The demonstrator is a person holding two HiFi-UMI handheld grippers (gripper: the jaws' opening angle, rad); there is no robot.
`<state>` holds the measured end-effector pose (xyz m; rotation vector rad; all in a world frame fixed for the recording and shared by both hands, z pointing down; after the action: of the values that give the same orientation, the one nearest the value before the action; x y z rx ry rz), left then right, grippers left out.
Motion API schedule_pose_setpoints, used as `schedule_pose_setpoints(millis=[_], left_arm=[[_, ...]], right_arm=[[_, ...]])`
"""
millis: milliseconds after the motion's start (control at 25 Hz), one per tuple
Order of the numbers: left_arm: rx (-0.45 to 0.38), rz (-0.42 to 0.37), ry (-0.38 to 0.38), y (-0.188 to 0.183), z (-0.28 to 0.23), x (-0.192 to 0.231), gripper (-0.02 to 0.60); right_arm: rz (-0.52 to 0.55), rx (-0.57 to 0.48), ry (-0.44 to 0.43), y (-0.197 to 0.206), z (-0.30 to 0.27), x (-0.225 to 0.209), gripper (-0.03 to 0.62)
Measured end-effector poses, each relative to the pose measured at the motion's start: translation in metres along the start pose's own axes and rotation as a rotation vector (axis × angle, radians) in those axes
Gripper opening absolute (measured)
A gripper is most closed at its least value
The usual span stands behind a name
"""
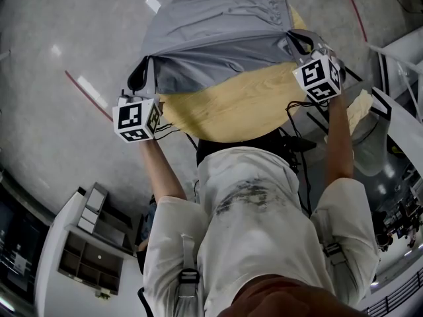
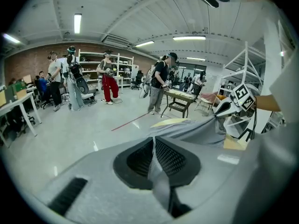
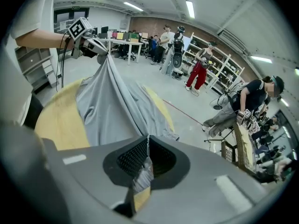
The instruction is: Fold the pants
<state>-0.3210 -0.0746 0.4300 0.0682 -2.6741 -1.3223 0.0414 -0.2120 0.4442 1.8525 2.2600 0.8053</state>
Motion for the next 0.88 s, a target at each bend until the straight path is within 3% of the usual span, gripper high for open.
schedule_pose_setpoints(millis=[880], left_arm=[[0.022, -0.035, -0.01, -0.023, -0.099, 0.036, 0.025]], right_arm=[[-0.039, 0.039, 0.03, -0.003, -0.06, -0.047, 0.02]])
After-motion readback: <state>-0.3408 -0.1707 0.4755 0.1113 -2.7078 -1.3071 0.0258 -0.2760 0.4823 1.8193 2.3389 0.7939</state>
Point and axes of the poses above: the fingertips, and each gripper's own axes: z backward along the fingers, x to its left, y out of its underside, the point moved 6 cm from there along z, backward along the fingers, and after that the axes turned 2 degrees about -y, right-handed, at the moved point
